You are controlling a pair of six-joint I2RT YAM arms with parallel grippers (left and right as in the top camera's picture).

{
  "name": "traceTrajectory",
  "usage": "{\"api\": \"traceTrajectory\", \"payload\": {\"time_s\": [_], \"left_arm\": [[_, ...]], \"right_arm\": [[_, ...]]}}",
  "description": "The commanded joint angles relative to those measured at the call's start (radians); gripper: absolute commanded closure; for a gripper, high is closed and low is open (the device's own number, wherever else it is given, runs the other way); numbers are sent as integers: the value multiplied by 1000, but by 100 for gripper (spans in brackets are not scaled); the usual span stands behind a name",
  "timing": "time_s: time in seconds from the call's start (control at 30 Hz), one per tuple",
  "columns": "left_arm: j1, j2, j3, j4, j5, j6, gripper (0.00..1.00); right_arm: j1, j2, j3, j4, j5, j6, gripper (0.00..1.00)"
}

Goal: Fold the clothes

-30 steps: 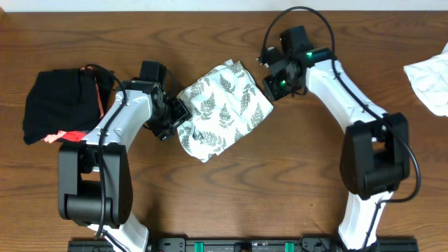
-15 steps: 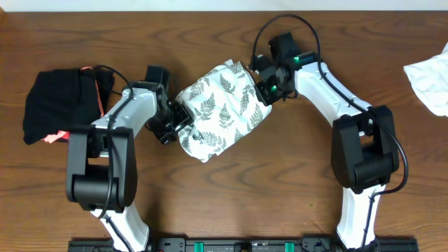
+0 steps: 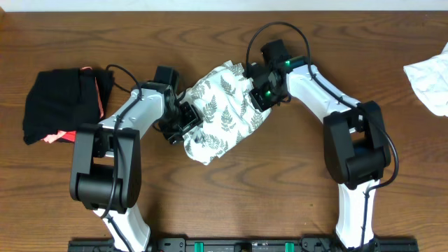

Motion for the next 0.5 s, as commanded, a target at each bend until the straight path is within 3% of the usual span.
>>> {"api": "traceTrajectory", "payload": {"time_s": [0.0, 0.07, 0.23, 0.4, 0.47], "left_arm": [[18, 25, -13, -11, 101, 101, 35], [31, 19, -13, -8, 161, 161, 35], [82, -35, -13, -2, 150, 230, 35], [111, -98, -13, -103, -30, 90, 35], [108, -114, -13, -124, -42, 87, 35]], "right_arm": [[9, 27, -3, -3, -16, -15, 85], [10, 27, -3, -2, -17, -15, 85], [10, 27, -3, -3, -17, -15, 84], [10, 27, -3, -5, -17, -15, 84], [10, 27, -3, -4, -17, -15, 84]]}}
